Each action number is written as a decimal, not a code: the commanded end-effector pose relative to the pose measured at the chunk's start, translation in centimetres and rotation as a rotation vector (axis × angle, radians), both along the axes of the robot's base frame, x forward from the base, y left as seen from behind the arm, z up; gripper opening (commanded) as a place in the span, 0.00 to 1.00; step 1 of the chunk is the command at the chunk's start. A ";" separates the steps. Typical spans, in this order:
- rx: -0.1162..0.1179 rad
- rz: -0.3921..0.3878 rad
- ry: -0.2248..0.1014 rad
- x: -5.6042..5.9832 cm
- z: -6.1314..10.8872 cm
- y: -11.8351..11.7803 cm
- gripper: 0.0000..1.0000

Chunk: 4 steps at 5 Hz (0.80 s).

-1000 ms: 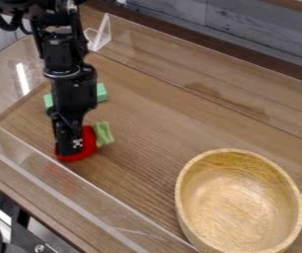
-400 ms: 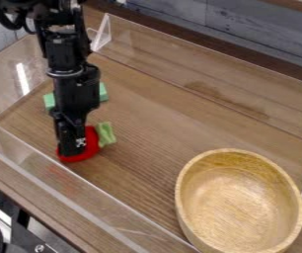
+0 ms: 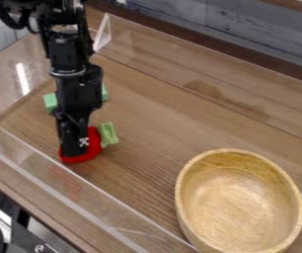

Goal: Move the red object to the left side of the table

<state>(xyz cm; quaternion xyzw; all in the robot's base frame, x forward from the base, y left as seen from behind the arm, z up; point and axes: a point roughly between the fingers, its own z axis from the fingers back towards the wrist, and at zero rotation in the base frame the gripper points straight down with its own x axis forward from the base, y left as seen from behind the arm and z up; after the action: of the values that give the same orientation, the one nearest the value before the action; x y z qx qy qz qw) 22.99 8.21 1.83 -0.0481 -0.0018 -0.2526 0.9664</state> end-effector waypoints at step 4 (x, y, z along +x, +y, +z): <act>-0.008 0.014 -0.003 0.5 0.2 -0.7 0.00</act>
<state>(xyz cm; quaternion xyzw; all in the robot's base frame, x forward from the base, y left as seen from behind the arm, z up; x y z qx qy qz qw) 23.32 8.32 1.91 -0.0483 -0.0020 -0.2353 0.9707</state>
